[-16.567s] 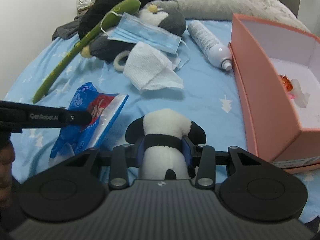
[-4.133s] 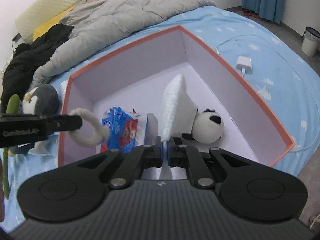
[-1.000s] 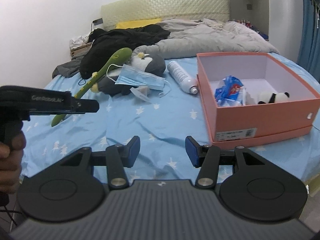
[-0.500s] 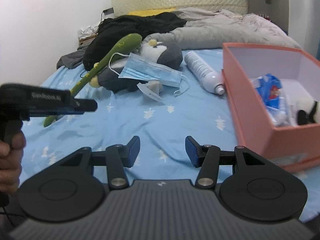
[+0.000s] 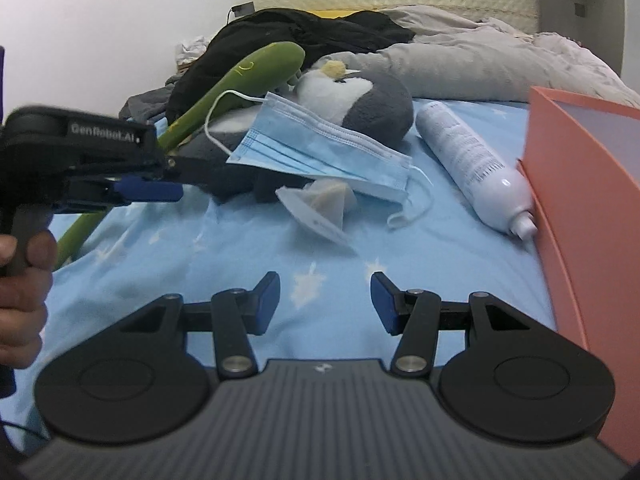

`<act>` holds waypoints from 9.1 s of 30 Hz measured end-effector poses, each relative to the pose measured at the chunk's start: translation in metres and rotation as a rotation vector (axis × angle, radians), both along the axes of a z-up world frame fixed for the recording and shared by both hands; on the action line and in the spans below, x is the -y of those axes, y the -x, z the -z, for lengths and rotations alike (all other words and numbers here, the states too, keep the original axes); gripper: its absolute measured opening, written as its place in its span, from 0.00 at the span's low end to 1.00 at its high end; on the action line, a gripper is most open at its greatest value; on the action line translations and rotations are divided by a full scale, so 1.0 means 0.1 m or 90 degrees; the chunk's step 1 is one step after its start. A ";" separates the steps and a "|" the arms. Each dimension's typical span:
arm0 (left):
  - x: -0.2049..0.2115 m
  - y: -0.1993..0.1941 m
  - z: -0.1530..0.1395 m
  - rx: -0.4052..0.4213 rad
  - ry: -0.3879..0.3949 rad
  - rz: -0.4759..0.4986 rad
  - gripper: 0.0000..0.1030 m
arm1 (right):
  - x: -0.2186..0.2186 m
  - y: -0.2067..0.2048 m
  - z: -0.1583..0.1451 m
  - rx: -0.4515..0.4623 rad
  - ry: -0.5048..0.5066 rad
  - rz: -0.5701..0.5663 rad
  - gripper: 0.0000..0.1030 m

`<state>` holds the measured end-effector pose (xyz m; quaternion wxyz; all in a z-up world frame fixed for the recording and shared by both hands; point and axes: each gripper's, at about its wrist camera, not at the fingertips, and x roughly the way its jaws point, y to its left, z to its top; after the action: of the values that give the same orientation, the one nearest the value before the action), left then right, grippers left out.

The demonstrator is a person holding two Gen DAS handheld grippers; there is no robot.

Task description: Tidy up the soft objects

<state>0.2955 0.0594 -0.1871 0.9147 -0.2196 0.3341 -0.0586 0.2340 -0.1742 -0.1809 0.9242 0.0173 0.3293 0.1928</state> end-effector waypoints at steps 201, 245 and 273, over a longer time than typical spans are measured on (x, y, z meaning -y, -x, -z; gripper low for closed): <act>3.51 -0.63 -1.07 -0.105 -0.139 0.397 0.61 | 2.80 -0.01 -0.86 -0.146 0.017 0.319 0.71; 2.44 2.01 -2.47 0.120 -0.151 0.368 0.72 | 2.17 2.32 -2.09 0.076 -0.036 0.375 0.85; 2.09 2.37 -2.16 0.098 -0.136 0.337 0.72 | 1.84 2.61 -1.80 0.065 -0.032 0.353 0.85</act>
<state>0.0583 -0.1493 0.0284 0.9083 -0.0219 0.3136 -0.2760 -0.0272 -0.3582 -0.0007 0.9563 0.1198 0.2601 -0.0584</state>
